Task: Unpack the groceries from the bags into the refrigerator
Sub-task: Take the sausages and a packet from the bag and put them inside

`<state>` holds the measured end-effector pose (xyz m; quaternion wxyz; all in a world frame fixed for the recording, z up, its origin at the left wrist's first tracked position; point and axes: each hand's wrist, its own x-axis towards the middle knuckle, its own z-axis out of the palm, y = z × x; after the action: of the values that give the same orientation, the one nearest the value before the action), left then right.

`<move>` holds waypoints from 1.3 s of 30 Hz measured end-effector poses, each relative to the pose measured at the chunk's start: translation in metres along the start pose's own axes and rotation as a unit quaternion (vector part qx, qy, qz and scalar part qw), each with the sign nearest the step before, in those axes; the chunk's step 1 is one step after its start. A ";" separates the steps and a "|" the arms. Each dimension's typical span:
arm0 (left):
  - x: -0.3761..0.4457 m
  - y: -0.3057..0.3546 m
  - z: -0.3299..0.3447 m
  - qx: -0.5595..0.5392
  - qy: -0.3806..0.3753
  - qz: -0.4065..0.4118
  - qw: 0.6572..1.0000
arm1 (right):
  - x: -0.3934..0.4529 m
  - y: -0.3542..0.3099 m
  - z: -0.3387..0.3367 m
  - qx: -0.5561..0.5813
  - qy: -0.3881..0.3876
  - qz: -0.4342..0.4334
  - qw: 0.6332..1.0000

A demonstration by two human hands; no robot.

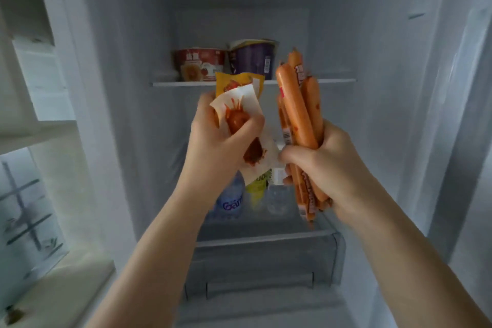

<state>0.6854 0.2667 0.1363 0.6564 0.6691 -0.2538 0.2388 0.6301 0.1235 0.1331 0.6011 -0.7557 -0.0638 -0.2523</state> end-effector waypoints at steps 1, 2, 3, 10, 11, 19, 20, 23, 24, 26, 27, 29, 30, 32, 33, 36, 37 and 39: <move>0.013 0.003 0.000 0.000 -0.011 0.008 1.000 | 0.009 -0.005 0.001 -0.003 0.003 -0.001 1.000; 0.025 0.006 0.001 -0.001 -0.020 0.007 1.000 | 0.017 -0.011 0.002 0.000 0.004 0.003 1.000; 0.037 0.008 0.002 -0.002 -0.023 0.002 1.000 | 0.025 -0.015 0.003 0.008 0.002 0.015 1.000; 0.121 0.025 0.011 0.030 -0.040 -0.034 0.998 | 0.101 -0.050 0.002 -0.024 0.034 0.035 0.999; 0.133 0.026 0.012 0.026 -0.053 -0.035 0.998 | 0.113 -0.055 0.000 -0.036 0.030 0.038 0.998; 0.202 0.018 0.039 0.000 -0.085 -0.125 0.988 | 0.198 -0.078 -0.013 -0.194 -0.039 0.117 0.973; 0.206 0.016 0.043 0.014 -0.080 -0.135 0.987 | 0.206 -0.078 -0.015 -0.218 -0.058 0.125 0.966; 0.220 0.006 0.055 0.057 -0.067 -0.139 0.986 | 0.223 -0.078 -0.023 -0.330 -0.101 0.147 0.927; 0.223 0.001 0.059 0.070 -0.069 -0.141 0.985 | 0.228 -0.077 -0.025 -0.370 -0.105 0.168 0.908; 0.231 -0.009 0.067 0.116 -0.071 -0.131 0.982 | 0.236 -0.077 -0.024 -0.454 -0.115 0.210 0.858; 0.234 -0.014 0.072 0.153 -0.068 -0.123 0.978 | 0.250 -0.072 -0.027 -0.489 -0.131 0.227 0.832; 0.241 -0.025 0.078 0.216 -0.073 -0.104 0.968 | 0.266 -0.066 -0.031 -0.544 -0.154 0.249 0.786; 0.243 -0.030 0.081 0.231 -0.078 -0.096 0.965 | 0.268 -0.063 -0.032 -0.553 -0.145 0.259 0.779; 0.243 -0.037 0.083 0.273 -0.081 -0.083 0.955 | 0.269 -0.058 -0.030 -0.563 -0.126 0.278 0.768; 0.243 -0.039 0.083 0.298 -0.075 -0.076 0.948 | 0.275 -0.052 -0.031 -0.555 -0.120 0.284 0.773; 0.246 -0.045 0.082 0.407 -0.027 -0.004 0.913 | 0.281 -0.044 -0.029 -0.550 -0.122 0.276 0.779; 0.245 -0.044 0.082 0.442 -0.019 0.028 0.896 | 0.282 -0.043 -0.028 -0.543 -0.134 0.272 0.783; 0.245 -0.044 0.083 0.476 -0.031 0.078 0.875 | 0.279 -0.043 -0.029 -0.547 -0.139 0.248 0.788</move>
<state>0.8983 0.1777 0.2612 0.2296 0.8860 -0.1807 0.3601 0.8449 0.0504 0.3028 0.1139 -0.9746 0.1918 0.0204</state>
